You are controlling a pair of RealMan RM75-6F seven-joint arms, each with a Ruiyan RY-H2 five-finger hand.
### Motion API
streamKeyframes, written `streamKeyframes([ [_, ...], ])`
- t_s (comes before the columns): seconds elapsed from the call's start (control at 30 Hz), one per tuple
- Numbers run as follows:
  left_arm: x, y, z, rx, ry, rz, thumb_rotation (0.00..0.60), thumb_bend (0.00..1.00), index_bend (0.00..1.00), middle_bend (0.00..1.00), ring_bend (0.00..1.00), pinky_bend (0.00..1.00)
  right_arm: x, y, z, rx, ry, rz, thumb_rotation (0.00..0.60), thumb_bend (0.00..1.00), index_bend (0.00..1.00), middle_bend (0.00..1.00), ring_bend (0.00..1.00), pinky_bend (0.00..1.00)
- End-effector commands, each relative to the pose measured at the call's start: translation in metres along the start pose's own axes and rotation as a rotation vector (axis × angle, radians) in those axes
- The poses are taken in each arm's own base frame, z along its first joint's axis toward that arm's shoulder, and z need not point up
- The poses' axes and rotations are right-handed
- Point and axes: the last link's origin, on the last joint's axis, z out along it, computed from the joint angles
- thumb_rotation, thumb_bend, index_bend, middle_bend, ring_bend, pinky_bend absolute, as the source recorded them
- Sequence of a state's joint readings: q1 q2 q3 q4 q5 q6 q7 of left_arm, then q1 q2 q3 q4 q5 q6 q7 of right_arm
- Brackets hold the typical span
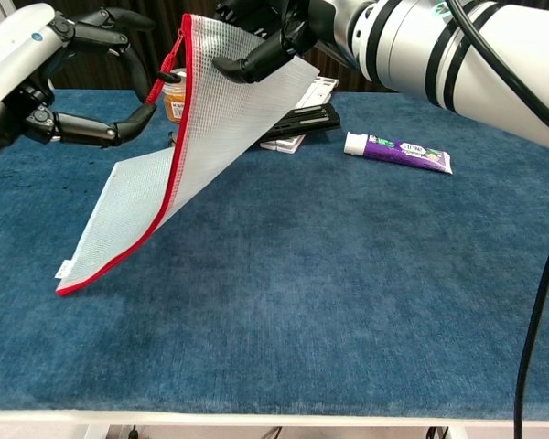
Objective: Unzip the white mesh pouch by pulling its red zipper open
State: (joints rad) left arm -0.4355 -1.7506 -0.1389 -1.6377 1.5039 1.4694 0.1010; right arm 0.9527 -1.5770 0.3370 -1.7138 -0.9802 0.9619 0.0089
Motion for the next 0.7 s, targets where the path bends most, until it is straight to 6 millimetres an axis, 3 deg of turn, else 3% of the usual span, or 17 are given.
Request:
streamKeyframes([
  [0.03,0.0,0.0,0.0,0.002,0.0,-0.002,0.6,0.4,0.66,0.11,0.0,0.08,-0.002,-0.001,-0.001,-0.006,0.023,0.014,0.6,0.55,0.82,0.44,0.24,0.26],
  [0.33,-0.001,-0.005,-0.004,0.007,-0.021,0.024,0.6,0.4,0.66,0.11,0.0,0.08,-0.001,0.0,0.001,-0.009,0.062,0.028,0.6,0.57,0.82,0.44,0.24,0.26],
  [0.7,-0.001,-0.031,-0.017,0.062,-0.054,0.107,0.6,0.4,0.66,0.11,0.0,0.08,0.009,0.002,-0.002,0.005,0.101,0.051,0.6,0.57,0.82,0.44,0.24,0.26],
])
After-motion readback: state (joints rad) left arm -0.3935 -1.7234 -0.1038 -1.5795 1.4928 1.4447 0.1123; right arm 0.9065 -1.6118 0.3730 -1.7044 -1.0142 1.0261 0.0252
